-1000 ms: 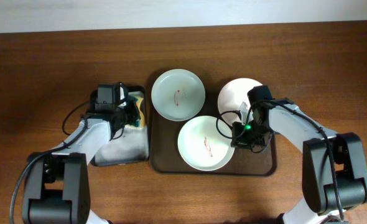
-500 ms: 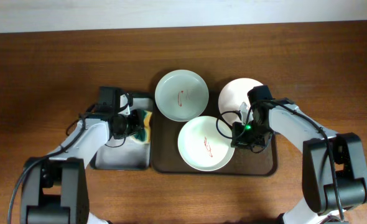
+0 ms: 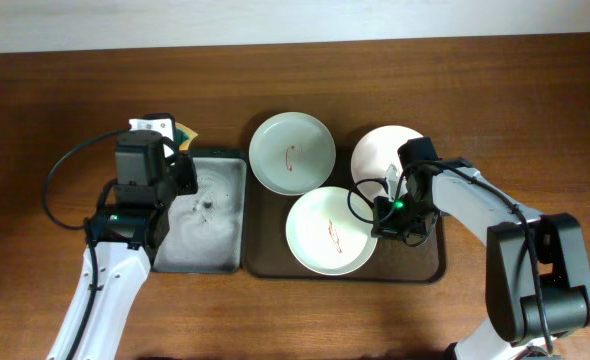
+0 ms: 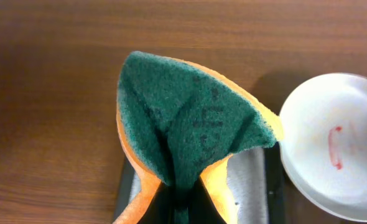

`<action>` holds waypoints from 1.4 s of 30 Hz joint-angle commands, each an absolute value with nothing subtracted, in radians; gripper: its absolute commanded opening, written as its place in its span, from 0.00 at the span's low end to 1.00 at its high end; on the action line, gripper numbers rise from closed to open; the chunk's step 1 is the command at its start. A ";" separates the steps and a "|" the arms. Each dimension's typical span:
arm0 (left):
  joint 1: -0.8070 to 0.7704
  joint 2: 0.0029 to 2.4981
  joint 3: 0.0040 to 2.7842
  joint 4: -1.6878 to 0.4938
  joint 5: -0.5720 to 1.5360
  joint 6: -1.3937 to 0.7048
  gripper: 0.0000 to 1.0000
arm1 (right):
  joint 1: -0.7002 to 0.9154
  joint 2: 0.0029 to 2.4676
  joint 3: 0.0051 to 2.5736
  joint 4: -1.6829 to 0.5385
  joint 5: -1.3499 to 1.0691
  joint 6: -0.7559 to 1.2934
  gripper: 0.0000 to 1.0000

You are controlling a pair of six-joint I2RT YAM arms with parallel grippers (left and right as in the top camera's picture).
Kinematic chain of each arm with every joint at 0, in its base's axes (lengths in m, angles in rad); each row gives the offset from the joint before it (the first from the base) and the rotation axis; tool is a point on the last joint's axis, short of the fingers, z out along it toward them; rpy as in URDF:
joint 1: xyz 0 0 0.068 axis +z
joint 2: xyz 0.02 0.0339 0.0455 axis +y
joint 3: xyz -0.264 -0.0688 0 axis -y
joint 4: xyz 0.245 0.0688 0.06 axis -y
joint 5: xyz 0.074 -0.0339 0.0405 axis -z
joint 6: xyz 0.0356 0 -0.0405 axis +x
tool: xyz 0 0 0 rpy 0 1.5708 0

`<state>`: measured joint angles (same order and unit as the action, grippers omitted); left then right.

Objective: Clean dirty plates on tray and stack at the side

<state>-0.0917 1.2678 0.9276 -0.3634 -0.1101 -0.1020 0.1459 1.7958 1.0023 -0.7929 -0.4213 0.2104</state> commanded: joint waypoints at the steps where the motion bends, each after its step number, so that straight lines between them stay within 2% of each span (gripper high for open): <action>1: -0.173 1.249 0.938 -0.361 -0.241 0.002 0.00 | 0.152 1.798 1.002 -0.796 -0.437 0.218 0.04; 4: -0.235 1.251 0.937 -0.392 -0.285 0.001 0.00 | 0.152 1.798 1.002 -0.797 -0.437 0.218 0.04; 8: -0.238 1.299 0.936 -0.464 -0.272 -0.020 0.00 | 0.152 1.798 1.002 -0.811 -0.438 0.218 0.04; 14: -0.237 1.543 0.936 -0.555 0.121 -0.145 0.00 | 0.152 1.798 1.002 -0.823 -0.438 0.218 0.04; 19: -0.264 1.507 1.134 -0.662 0.303 -0.146 0.00 | 0.158 1.798 1.002 -0.824 -0.437 0.218 0.04; 23: -0.443 1.584 1.142 -0.540 0.329 -0.348 0.00 | 0.231 1.798 1.002 -0.789 -0.434 0.220 0.04; 26: -0.561 1.730 1.142 -0.479 0.330 -0.602 0.00 | 0.235 1.798 1.002 -0.785 -0.434 0.226 0.04; 30: -0.648 1.860 1.142 -0.476 0.325 -0.769 0.00 | 0.235 1.798 1.002 -0.785 -0.434 0.226 0.04; 32: -0.678 1.884 1.142 -0.467 0.299 -0.771 0.00 | 0.235 1.798 1.002 -0.785 -0.434 0.226 0.04; 34: -0.719 1.909 1.141 -0.458 0.194 -0.769 0.00 | 0.235 1.798 1.002 -0.785 -0.434 0.226 0.04; 38: -0.735 1.913 1.141 -0.544 -0.286 -0.743 0.00 | 0.235 1.798 1.002 -0.789 -0.434 0.226 0.04; 40: -0.735 1.913 1.141 -0.555 -0.342 -0.743 0.00 | 0.235 1.798 1.002 -0.792 -0.434 0.226 0.04; 42: -0.730 1.896 1.168 -0.604 -0.252 -0.743 0.00 | 0.235 1.798 1.002 -0.793 -0.434 0.226 0.04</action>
